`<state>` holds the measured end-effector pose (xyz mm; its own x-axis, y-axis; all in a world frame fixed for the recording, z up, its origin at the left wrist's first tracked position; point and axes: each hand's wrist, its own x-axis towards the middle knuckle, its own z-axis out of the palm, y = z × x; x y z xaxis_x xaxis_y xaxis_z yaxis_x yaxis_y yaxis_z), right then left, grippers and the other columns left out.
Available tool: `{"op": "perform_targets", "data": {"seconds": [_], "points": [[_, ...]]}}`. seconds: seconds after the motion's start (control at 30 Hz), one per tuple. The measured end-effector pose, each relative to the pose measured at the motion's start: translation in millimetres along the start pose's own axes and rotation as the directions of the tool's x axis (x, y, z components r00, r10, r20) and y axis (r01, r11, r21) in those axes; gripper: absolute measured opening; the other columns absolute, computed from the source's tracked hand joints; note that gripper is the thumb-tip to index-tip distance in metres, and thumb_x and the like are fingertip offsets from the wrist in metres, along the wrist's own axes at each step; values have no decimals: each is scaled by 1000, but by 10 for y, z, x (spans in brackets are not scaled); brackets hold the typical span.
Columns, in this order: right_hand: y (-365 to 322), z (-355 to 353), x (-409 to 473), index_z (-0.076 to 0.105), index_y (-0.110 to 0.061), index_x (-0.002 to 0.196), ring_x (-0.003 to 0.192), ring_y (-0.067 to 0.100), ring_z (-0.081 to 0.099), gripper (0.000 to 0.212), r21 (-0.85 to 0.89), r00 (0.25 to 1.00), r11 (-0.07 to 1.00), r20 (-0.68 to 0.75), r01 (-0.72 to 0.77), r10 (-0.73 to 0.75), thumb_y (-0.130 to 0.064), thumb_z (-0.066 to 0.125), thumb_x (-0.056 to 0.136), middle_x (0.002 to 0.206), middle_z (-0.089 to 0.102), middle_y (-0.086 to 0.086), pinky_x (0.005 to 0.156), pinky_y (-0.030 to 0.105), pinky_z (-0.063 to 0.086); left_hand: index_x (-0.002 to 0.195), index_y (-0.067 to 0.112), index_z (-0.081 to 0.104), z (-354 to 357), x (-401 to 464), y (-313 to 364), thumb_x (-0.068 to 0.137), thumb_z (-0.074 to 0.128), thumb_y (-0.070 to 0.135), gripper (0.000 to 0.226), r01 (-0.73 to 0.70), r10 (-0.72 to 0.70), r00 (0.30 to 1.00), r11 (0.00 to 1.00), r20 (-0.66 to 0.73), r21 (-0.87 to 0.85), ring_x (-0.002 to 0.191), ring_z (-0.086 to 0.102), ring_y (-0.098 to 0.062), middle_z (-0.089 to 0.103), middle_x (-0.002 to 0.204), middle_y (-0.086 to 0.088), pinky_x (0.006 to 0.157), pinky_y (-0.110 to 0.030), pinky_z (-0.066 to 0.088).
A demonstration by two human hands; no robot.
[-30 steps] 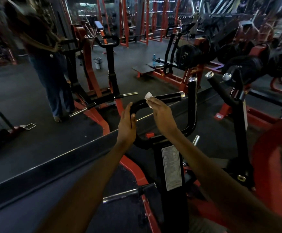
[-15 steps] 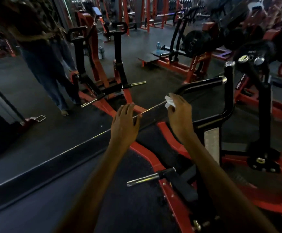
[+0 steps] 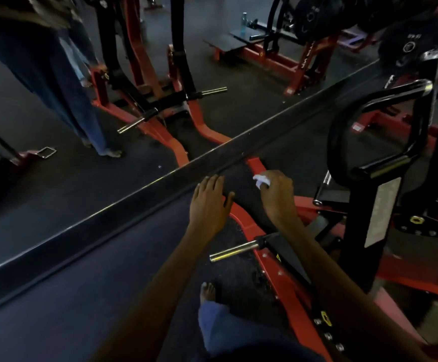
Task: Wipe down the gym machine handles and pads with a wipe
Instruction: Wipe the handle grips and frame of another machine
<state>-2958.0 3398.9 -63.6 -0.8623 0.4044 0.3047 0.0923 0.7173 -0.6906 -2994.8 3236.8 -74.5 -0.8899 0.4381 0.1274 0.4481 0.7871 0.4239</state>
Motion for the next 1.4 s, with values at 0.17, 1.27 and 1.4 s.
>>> {"op": "perform_targets", "data": {"seconds": [0.17,1.27,1.4], "points": [[159,529,468,68,6,104,94,27,64,24,5,982,982,-35,-187,187,8,50,88,103,66,20,76,8,34,146,10,36,177,814,-321,101,41,39,54,-105,100,989,993,105,47,142,29,-24,38,151,-10,117,-35,17],[-619,340,2232,67,1,91,89,29,61,16,-66,298,544,-888,-837,350,1,54,82,97,65,14,73,38,46,128,2,57,370,4074,189,85,28,47,69,-845,972,205,236,118,-479,122,53,-35,59,128,-17,106,-45,41],[-809,63,2110,67,0,104,98,27,60,25,-26,184,528,-951,-849,249,3,58,81,110,63,14,81,35,47,129,2,56,467,3998,696,88,28,49,68,-852,995,41,82,90,-517,124,51,-37,58,129,-18,108,-45,38]]}}
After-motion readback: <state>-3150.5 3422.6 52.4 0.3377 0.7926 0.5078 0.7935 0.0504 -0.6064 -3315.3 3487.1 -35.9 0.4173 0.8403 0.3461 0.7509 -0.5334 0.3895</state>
